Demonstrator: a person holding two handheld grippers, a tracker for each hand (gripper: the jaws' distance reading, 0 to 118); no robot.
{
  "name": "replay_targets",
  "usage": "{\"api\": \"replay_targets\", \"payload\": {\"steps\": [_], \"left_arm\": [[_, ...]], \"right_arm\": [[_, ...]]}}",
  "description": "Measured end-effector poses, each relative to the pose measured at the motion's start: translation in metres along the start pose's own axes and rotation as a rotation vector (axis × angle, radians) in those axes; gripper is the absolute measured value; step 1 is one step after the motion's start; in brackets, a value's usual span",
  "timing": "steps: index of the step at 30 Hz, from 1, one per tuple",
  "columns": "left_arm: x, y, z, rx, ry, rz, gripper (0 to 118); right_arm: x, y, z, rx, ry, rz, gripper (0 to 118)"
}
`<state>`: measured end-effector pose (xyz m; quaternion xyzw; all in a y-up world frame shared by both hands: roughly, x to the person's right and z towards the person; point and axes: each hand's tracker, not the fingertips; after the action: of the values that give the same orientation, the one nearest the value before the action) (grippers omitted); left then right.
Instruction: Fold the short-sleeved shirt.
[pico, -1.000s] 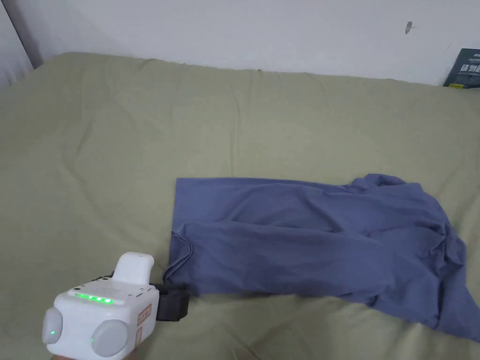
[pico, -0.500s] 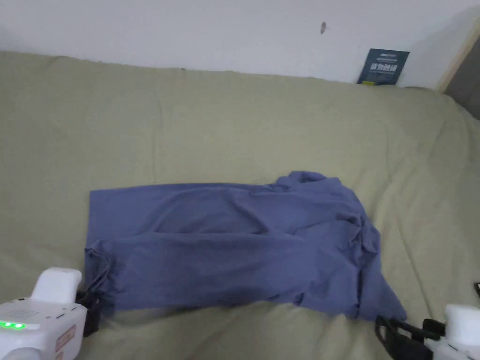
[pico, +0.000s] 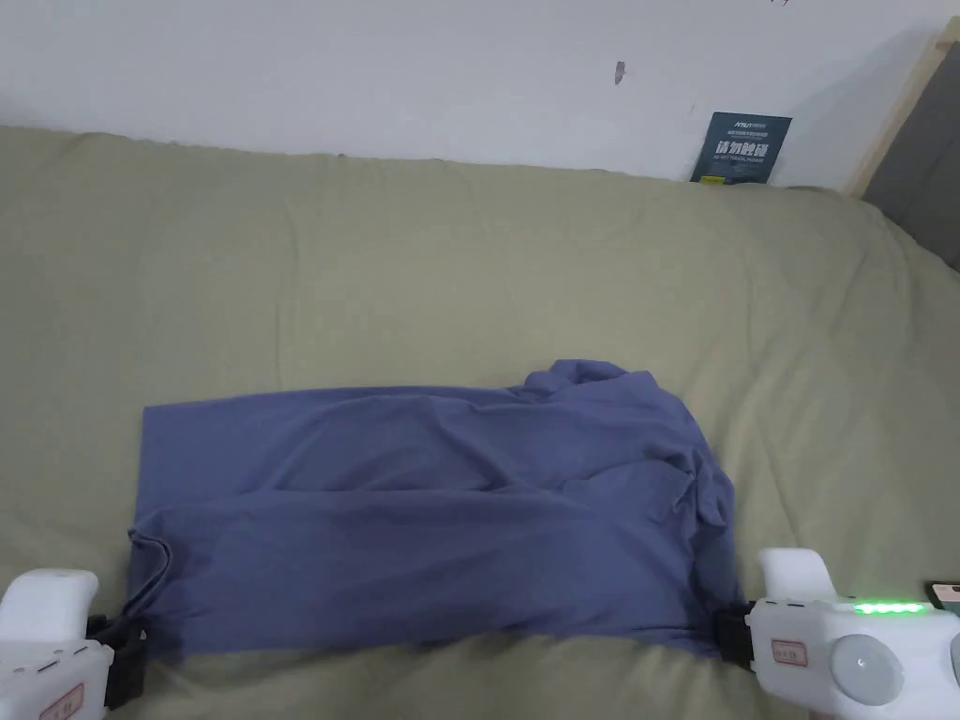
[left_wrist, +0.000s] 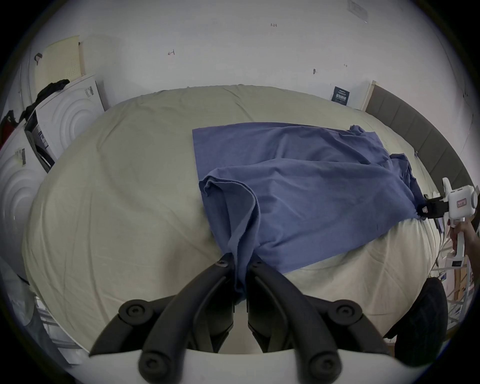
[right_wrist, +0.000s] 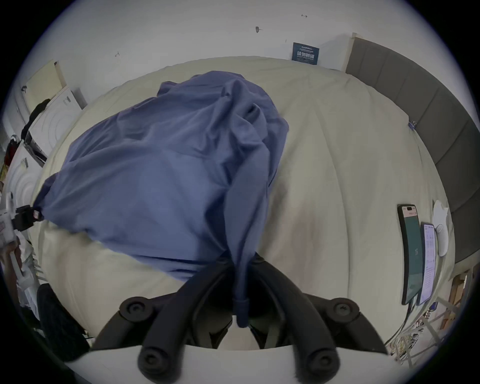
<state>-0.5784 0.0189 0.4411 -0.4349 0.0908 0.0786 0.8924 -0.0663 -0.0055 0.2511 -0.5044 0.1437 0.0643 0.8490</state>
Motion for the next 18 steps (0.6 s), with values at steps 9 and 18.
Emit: {"api": "replay_targets", "payload": {"steps": [9, 18], "left_arm": [[-0.004, 0.018, 0.049, 0.023, -0.038, -0.003, 4], [-0.007, 0.001, 0.122, -0.01, -0.036, -0.074, 4]], "right_arm": [[0.001, 0.019, 0.079, 0.03, 0.073, -0.049, 8], [-0.002, -0.024, 0.161, 0.058, 0.054, -0.027, 8]]}}
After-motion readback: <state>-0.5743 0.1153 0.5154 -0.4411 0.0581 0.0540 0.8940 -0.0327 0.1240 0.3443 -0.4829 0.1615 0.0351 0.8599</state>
